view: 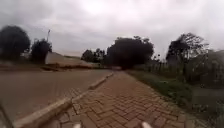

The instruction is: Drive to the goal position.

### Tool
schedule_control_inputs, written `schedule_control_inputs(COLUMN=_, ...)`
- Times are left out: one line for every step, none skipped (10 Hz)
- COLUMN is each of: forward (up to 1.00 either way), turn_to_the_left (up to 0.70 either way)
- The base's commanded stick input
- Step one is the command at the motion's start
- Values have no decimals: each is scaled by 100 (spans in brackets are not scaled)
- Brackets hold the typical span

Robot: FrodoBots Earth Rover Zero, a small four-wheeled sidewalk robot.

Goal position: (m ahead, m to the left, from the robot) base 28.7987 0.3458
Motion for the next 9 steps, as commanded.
schedule_control_inputs(forward=70, turn_to_the_left=11)
schedule_control_inputs(forward=70, turn_to_the_left=7)
schedule_control_inputs(forward=70, turn_to_the_left=1)
schedule_control_inputs(forward=70, turn_to_the_left=5)
schedule_control_inputs(forward=70, turn_to_the_left=5)
schedule_control_inputs(forward=70, turn_to_the_left=-15)
schedule_control_inputs(forward=70, turn_to_the_left=-35)
schedule_control_inputs(forward=70, turn_to_the_left=-19)
schedule_control_inputs(forward=70, turn_to_the_left=-3)
